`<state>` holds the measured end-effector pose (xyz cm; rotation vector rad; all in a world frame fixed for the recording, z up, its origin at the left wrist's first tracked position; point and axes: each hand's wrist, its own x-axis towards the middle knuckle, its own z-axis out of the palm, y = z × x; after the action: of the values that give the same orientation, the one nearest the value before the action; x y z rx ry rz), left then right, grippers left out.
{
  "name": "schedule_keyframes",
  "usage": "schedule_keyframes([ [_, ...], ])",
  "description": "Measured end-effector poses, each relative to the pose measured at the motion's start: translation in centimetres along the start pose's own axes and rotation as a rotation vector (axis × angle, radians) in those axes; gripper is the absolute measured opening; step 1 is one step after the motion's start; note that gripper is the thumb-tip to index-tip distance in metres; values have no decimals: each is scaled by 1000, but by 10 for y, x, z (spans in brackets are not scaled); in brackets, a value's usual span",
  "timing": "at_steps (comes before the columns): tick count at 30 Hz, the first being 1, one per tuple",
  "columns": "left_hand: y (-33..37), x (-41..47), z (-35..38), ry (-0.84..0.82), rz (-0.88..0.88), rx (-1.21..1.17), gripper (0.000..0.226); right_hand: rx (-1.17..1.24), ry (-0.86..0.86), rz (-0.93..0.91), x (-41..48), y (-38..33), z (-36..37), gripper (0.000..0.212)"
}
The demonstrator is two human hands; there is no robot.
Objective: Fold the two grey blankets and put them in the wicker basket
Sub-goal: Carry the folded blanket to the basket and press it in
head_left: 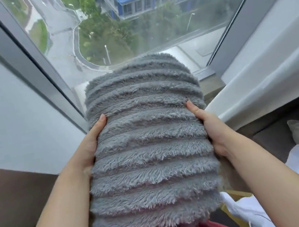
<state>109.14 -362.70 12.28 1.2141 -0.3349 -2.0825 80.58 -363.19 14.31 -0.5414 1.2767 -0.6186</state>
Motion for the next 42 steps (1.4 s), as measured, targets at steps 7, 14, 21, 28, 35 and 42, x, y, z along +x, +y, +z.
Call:
schedule_keyframes([
  [7, 63, 52, 20, 17, 52, -102, 63, -74, -81, -6, 62, -108, -1, 57],
  [14, 71, 76, 2, 192, 190, -349, 66, -351, -251, 118, 161, -162, 32, 62],
  [21, 17, 97, 35, 600, 416, -587, 49, -678, -634, 239, 256, -187, 56, 36],
  [28, -72, 154, 100, 864, 499, -833, 61, -914, -831, 424, 314, -169, 29, 48],
  [35, -157, 198, 119, 939, 503, -1093, 66, -1026, -894, 627, 334, -122, -12, 45],
  [42, -207, 224, 133, 1206, 564, -1264, 67, -1178, -882, 880, 360, -65, -20, 71],
])
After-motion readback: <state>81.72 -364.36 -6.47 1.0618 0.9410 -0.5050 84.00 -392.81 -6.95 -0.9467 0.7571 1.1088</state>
